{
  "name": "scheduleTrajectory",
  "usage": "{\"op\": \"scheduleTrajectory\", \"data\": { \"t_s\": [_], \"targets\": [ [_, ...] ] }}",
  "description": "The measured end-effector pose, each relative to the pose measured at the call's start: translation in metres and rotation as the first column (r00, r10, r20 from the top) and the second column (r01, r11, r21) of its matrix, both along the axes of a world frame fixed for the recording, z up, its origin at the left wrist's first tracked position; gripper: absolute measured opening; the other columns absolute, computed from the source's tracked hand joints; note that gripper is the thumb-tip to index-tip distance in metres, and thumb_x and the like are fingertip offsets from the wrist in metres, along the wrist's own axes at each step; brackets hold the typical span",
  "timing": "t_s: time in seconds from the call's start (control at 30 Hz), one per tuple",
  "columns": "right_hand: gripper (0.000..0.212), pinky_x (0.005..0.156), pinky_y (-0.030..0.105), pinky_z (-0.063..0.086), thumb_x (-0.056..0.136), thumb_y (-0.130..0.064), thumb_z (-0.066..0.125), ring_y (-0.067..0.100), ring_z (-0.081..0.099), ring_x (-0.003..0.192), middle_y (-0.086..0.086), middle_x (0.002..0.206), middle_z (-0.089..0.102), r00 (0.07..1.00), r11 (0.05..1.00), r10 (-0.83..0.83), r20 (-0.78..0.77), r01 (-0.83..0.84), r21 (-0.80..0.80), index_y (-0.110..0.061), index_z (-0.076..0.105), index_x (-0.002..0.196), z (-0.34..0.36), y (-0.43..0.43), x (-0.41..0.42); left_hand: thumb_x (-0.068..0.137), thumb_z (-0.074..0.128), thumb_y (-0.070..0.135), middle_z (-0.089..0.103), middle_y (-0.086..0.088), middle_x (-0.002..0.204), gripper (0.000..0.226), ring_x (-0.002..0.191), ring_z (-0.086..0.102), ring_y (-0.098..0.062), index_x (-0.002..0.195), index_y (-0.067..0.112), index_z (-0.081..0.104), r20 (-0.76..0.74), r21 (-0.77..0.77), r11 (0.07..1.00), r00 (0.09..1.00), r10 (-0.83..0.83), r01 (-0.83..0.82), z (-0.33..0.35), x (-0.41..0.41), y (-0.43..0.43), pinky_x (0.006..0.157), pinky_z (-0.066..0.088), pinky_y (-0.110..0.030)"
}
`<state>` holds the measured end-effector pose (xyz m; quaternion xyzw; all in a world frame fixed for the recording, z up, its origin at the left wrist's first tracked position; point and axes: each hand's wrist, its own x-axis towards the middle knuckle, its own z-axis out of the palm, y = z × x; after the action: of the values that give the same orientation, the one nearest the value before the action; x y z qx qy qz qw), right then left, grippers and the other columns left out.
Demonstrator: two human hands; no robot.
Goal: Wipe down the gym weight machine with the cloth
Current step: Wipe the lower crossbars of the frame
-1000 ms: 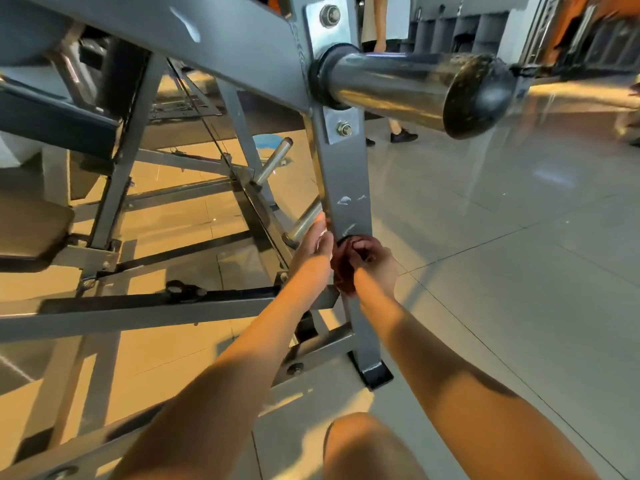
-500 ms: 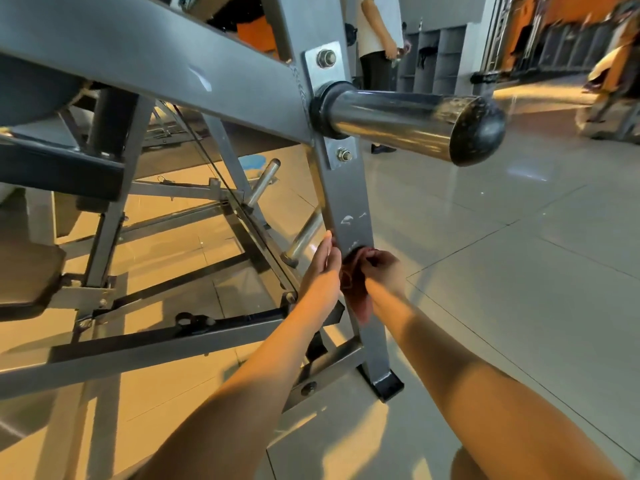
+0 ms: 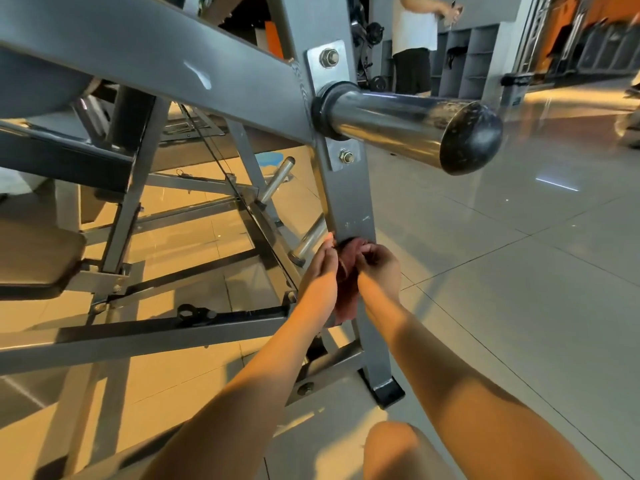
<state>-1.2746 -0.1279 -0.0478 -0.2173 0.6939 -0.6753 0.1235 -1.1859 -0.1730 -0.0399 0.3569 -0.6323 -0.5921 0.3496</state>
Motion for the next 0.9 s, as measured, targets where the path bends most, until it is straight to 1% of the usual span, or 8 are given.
{"op": "scheduleTrajectory", "data": {
  "t_s": [0.1,0.23,0.33,0.4,0.5,0.6,0.73,0.9],
  "targets": [
    [0.019,0.084,0.019,0.053,0.099,-0.015,0.059,0.011,0.067,0.093,-0.003,0.096,0.068,0.985,0.995,0.071,-0.155,-0.080,-0.052,-0.027,0.066,0.085,0.030,0.003,0.004,0.101,0.043,0.060,0.058,0.014,0.138,0.038,0.129,0.052,-0.009,0.134,0.048,0.056,0.011,0.045,0.999,1.000,0.014,-0.014,-0.002,-0.004,-0.008,0.114,0.038,-0.035],
    [0.002,0.086,0.011,0.048,0.095,-0.027,0.068,-0.001,0.059,0.100,-0.007,0.109,0.064,0.974,0.990,0.090,-0.208,-0.110,-0.089,-0.026,0.067,0.095,0.042,-0.004,0.009,0.091,0.048,0.068,0.068,0.012,0.120,0.031,0.117,0.062,-0.015,0.107,0.047,0.064,-0.009,0.092,0.994,0.998,0.058,-0.057,-0.016,-0.001,-0.010,0.111,0.043,-0.044],
    [0.007,0.098,0.029,0.049,0.095,-0.011,0.066,0.021,0.059,0.119,0.012,0.121,0.062,0.981,0.989,0.121,-0.155,-0.133,-0.070,-0.012,0.068,0.102,0.032,0.008,0.013,0.100,0.046,0.058,0.064,0.011,0.111,0.025,0.122,0.057,-0.019,0.100,0.039,0.062,0.011,0.206,0.976,0.997,0.076,-0.076,-0.015,-0.004,-0.015,0.109,0.041,-0.040],
    [0.019,0.100,0.032,0.045,0.101,-0.006,0.056,0.042,0.052,0.130,0.033,0.131,0.056,0.981,0.983,0.181,-0.069,-0.179,0.034,0.003,0.064,0.115,0.009,0.016,0.006,0.099,0.046,0.062,0.065,0.017,0.119,0.035,0.130,0.055,-0.014,0.118,0.040,0.066,-0.002,0.130,0.991,1.000,0.031,-0.030,-0.020,-0.006,-0.018,0.107,0.043,-0.034],
    [0.005,0.085,0.028,0.048,0.093,-0.021,0.069,0.025,0.065,0.105,0.011,0.112,0.067,0.997,0.993,0.039,-0.063,-0.031,0.116,-0.022,0.067,0.089,-0.014,0.017,-0.010,0.104,0.042,0.054,0.051,0.027,0.143,0.026,0.136,0.046,0.000,0.124,0.064,0.054,0.019,-0.003,1.000,1.000,-0.005,0.005,-0.012,-0.005,-0.003,0.114,0.036,-0.031],
    [0.007,0.088,0.018,0.038,0.094,-0.026,0.070,0.007,0.051,0.100,-0.004,0.115,0.050,0.986,0.999,0.047,-0.158,-0.045,0.017,-0.025,0.064,0.098,0.019,0.006,-0.017,0.099,0.041,0.065,0.051,0.019,0.147,0.034,0.138,0.046,-0.009,0.131,0.061,0.052,0.027,-0.046,0.999,0.999,0.022,-0.021,-0.014,-0.004,-0.001,0.118,0.036,-0.042],
    [0.010,0.099,0.025,0.039,0.094,-0.022,0.069,0.014,0.051,0.110,-0.003,0.119,0.045,0.974,0.992,0.022,-0.228,-0.049,-0.117,-0.026,0.060,0.097,0.047,-0.006,-0.013,0.088,0.037,0.076,0.051,0.013,0.150,0.050,0.138,0.047,-0.018,0.135,0.061,0.046,0.069,-0.045,0.998,0.996,0.049,-0.046,-0.019,-0.007,-0.002,0.118,0.034,-0.047],
    [0.013,0.088,0.035,0.050,0.097,-0.020,0.065,0.029,0.062,0.105,0.006,0.113,0.061,1.000,0.999,0.014,0.019,-0.013,-0.036,-0.024,0.058,0.087,0.004,0.006,-0.030,0.105,0.046,0.049,0.049,0.028,0.143,0.035,0.137,0.047,-0.007,0.138,0.053,0.052,-0.027,0.001,0.999,0.998,0.052,-0.052,-0.017,-0.011,0.003,0.118,0.037,-0.039]
  ]
}}
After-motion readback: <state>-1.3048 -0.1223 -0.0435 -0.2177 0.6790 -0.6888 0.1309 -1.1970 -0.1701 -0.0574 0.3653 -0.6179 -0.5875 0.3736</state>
